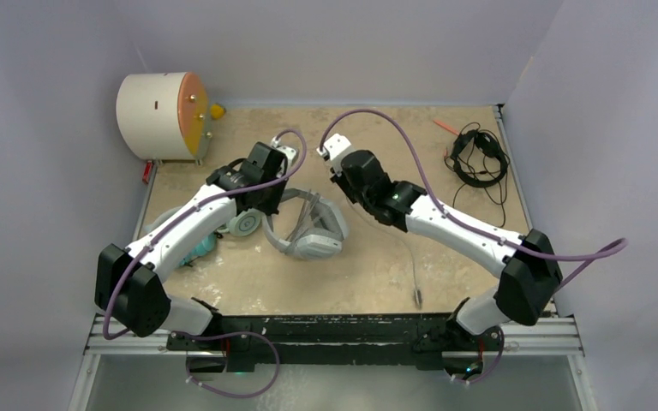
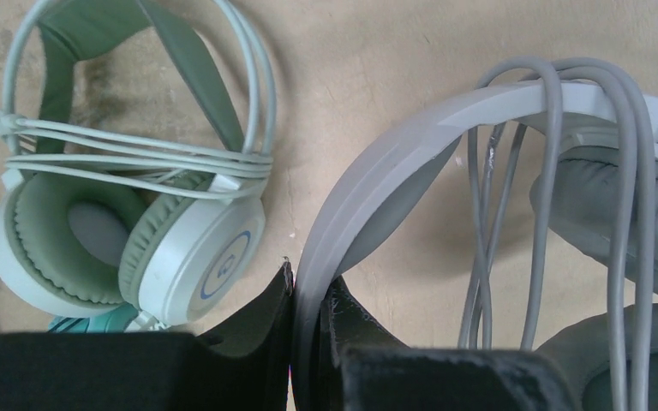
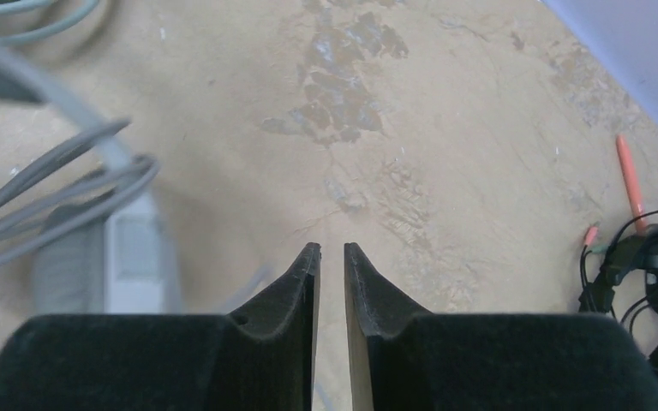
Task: Wrap the headphones
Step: Wrap the headphones cable around the headphones.
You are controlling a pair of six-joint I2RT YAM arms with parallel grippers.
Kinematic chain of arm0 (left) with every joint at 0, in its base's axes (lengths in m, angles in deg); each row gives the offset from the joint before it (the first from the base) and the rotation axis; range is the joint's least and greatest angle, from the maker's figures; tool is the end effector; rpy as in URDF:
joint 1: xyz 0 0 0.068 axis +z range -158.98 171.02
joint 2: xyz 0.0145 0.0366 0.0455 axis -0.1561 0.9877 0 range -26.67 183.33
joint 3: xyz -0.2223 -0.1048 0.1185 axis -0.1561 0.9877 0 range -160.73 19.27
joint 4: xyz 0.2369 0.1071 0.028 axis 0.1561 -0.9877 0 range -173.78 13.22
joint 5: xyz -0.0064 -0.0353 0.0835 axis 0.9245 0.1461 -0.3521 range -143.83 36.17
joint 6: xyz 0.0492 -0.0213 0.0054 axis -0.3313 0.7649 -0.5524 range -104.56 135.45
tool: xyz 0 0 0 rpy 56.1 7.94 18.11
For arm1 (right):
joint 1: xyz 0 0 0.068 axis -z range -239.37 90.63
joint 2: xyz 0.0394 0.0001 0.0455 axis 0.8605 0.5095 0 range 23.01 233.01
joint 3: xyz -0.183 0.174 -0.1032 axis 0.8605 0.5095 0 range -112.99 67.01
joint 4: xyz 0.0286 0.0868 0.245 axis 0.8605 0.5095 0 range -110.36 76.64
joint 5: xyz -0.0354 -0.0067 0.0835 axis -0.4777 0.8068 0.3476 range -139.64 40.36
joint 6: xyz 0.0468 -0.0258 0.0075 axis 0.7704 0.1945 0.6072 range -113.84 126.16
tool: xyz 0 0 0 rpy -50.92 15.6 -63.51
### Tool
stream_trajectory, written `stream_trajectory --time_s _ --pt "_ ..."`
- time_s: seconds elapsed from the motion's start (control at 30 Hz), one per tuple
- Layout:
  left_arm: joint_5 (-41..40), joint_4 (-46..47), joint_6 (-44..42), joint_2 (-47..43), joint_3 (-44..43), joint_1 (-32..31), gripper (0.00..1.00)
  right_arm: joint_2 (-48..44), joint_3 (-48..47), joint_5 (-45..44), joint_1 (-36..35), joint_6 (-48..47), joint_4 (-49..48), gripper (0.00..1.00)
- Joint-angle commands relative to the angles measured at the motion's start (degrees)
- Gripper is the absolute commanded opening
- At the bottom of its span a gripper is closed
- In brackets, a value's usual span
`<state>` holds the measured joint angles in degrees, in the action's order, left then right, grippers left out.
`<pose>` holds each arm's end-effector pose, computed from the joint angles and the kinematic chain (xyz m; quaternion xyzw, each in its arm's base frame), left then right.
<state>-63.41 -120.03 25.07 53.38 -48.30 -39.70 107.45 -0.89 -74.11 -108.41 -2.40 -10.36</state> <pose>0.2507 -0.1420 0.2891 0.1501 0.9407 -0.0264 0.3032 0.2350 0.2483 0.3164 -0.3028 0.7821 0.0087 0.5446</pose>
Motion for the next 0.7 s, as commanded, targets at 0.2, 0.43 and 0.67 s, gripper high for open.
stream_trajectory --time_s 0.2,0.43,0.67 --pt "13.97 -0.74 -1.12 -1.99 -1.78 -0.38 0.00 5.89 -6.01 17.57 8.83 4.20 4.04 0.20" --pt "24.97 -2.55 2.85 -0.47 -4.55 0.42 0.00 2.00 -0.46 22.64 12.85 9.50 2.55 0.20" --pt "38.78 -0.68 6.04 -1.20 -4.73 3.86 0.00 -6.59 6.26 26.71 20.09 15.20 3.80 0.21"
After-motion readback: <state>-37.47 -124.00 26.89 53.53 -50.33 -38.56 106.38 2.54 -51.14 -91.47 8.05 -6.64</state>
